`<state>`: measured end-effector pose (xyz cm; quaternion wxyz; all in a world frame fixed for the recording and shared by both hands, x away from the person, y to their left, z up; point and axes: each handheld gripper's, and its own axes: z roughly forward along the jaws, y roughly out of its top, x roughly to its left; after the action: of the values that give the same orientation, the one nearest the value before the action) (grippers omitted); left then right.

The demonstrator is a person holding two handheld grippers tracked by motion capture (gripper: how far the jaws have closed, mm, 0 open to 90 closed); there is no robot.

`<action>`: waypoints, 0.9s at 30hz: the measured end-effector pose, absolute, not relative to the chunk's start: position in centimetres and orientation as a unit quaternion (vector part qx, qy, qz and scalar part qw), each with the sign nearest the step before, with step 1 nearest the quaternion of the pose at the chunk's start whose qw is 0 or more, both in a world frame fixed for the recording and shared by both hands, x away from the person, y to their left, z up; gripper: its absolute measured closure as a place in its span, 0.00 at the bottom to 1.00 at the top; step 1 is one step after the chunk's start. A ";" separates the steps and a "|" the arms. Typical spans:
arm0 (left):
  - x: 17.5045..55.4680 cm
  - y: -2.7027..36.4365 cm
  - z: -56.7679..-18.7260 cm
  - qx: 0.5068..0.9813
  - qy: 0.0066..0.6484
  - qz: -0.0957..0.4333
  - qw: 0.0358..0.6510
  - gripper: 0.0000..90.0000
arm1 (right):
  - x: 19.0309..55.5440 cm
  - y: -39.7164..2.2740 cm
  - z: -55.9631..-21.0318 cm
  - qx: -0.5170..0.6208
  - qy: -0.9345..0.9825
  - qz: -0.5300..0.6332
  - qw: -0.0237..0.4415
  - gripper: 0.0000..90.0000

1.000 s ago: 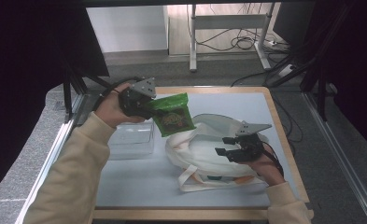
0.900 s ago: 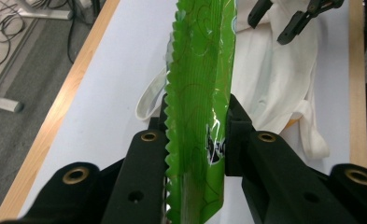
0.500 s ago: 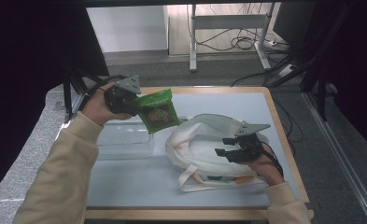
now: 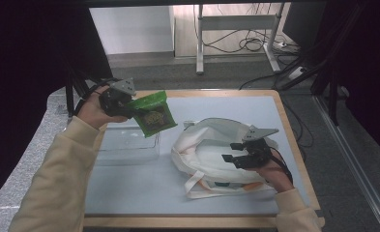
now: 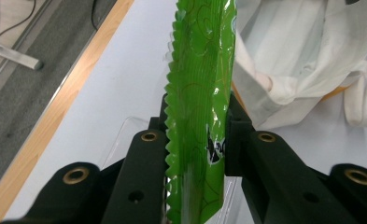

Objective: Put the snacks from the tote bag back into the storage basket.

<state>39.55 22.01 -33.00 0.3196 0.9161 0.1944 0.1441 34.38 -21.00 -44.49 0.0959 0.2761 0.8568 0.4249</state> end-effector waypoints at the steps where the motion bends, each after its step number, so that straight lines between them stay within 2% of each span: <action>1: 39.7 22.2 -33.1 0.916 0.197 0.144 0.318 0.84 | 34.4 -21.0 -44.5 0.276 0.857 0.425 0.096 0.46; 27: 40.5 27.0 -35.3 0.910 0.247 0.142 0.301 0.84 | 34.5 -20.8 -44.8 0.275 0.861 0.417 0.095 0.45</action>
<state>40.51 27.01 -35.34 0.3010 0.9101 0.2469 0.1416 34.47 -20.78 -44.76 0.0953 0.2754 0.8608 0.4173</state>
